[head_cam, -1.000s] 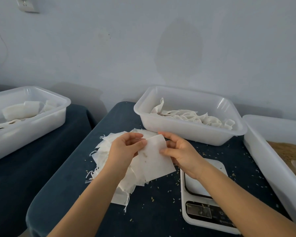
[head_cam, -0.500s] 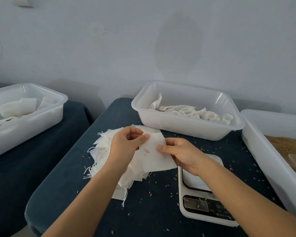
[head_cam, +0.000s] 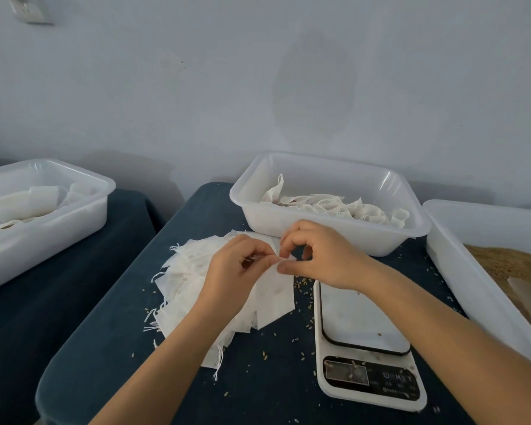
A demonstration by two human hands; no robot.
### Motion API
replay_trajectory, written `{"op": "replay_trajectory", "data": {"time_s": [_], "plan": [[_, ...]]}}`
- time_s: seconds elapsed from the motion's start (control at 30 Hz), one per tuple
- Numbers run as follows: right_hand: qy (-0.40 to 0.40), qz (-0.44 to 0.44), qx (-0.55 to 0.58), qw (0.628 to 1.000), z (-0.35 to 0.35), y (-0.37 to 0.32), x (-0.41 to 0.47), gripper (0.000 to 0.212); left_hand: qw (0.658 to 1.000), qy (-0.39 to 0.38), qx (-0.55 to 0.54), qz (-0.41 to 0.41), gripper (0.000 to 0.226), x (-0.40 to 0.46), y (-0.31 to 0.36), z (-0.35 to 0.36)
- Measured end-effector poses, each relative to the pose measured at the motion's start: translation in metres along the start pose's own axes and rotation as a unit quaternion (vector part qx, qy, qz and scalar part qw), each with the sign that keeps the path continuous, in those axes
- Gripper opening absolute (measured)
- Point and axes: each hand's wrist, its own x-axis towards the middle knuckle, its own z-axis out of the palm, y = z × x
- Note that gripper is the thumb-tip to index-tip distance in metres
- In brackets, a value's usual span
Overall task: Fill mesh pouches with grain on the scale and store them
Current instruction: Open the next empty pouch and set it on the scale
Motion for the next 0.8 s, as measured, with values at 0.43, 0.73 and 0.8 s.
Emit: {"op": "replay_trajectory", "data": {"time_s": [0.43,0.73,0.8], "plan": [[-0.104,-0.087,-0.166,0.977,-0.048,-0.027,0.000,0.001,0.981,-0.145,-0.092,0.087,0.025,-0.001,0.012,-0.015],[-0.113,-0.092,-0.092,0.985,-0.050,-0.022,-0.013,0.015,0.947,-0.257,0.035,0.188,0.011,0.006,0.032,-0.023],[-0.101,-0.083,-0.065,0.989,-0.052,-0.020,-0.015,0.016,0.949,-0.242,0.061,0.193,0.007,0.008,0.035,-0.021]]}}
